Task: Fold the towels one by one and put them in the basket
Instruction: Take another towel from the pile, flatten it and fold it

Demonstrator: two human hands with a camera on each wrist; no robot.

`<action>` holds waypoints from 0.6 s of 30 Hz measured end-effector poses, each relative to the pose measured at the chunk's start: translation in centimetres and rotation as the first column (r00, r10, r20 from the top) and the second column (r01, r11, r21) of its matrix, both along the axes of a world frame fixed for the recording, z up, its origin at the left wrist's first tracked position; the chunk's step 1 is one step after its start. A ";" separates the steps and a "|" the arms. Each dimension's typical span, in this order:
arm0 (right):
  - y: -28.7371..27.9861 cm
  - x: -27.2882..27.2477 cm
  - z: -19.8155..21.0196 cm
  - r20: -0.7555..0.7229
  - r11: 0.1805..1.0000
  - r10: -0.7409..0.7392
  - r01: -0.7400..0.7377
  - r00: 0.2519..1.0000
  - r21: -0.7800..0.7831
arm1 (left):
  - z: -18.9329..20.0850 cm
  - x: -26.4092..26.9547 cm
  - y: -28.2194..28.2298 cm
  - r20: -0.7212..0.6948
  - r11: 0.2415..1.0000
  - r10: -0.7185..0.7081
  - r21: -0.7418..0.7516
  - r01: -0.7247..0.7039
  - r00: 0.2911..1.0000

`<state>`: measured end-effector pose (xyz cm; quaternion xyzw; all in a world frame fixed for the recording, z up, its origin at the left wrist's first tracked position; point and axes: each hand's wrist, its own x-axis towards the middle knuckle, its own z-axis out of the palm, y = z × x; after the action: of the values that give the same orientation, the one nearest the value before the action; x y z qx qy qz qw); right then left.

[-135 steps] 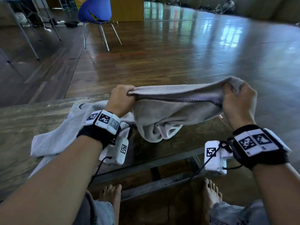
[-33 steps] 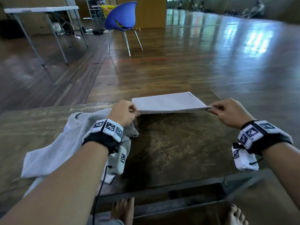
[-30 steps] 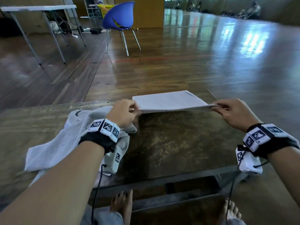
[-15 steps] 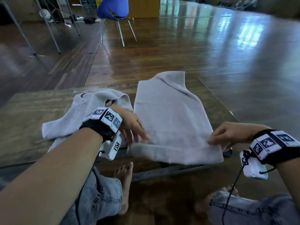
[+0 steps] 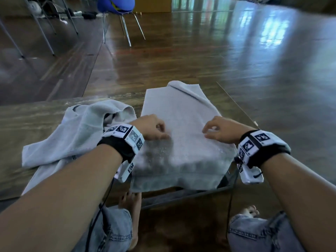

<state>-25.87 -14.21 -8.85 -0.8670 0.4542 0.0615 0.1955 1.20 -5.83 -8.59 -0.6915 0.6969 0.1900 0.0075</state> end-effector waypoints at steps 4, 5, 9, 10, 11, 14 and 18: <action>-1.6 1.7 0.9 0.099 0.999 0.004 0.000 0.995 -0.042 | 0.2 -0.1 -1.7 -0.038 0.996 0.020 -0.086 -0.023 0.999; -1.9 2.1 0.7 0.123 0.998 0.007 0.001 0.992 -0.065 | -0.1 -0.3 -2.0 -0.041 0.994 0.008 -0.106 -0.012 0.999; -3.0 2.3 -1.1 -0.064 1.000 -0.013 0.011 0.998 -0.024 | -1.6 0.3 -2.5 0.055 1.000 0.002 0.028 -0.004 0.999; -3.2 2.1 -1.4 -0.109 0.999 -0.045 0.042 0.993 -0.030 | -2.0 0.7 -2.5 0.072 0.999 0.007 0.051 -0.011 0.997; -3.4 1.7 -1.6 -0.135 0.996 -0.085 0.080 0.987 -0.043 | -2.3 1.0 -2.4 0.071 0.998 0.011 0.060 -0.015 0.997; -3.2 1.0 -1.6 -0.096 0.984 -0.136 0.123 0.986 -0.130 | -2.0 1.3 -2.3 -0.014 1.000 0.027 -0.006 -0.028 1.000; -2.7 0.8 -0.9 0.059 0.994 -0.084 0.088 0.995 -0.067 | -0.7 2.0 -1.6 -0.037 0.997 0.047 -0.058 -0.049 0.998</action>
<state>-25.12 -16.96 -9.72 -0.8542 0.4874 0.0129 0.1805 3.20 -7.47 -9.29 -0.7044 0.6855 0.1819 -0.0300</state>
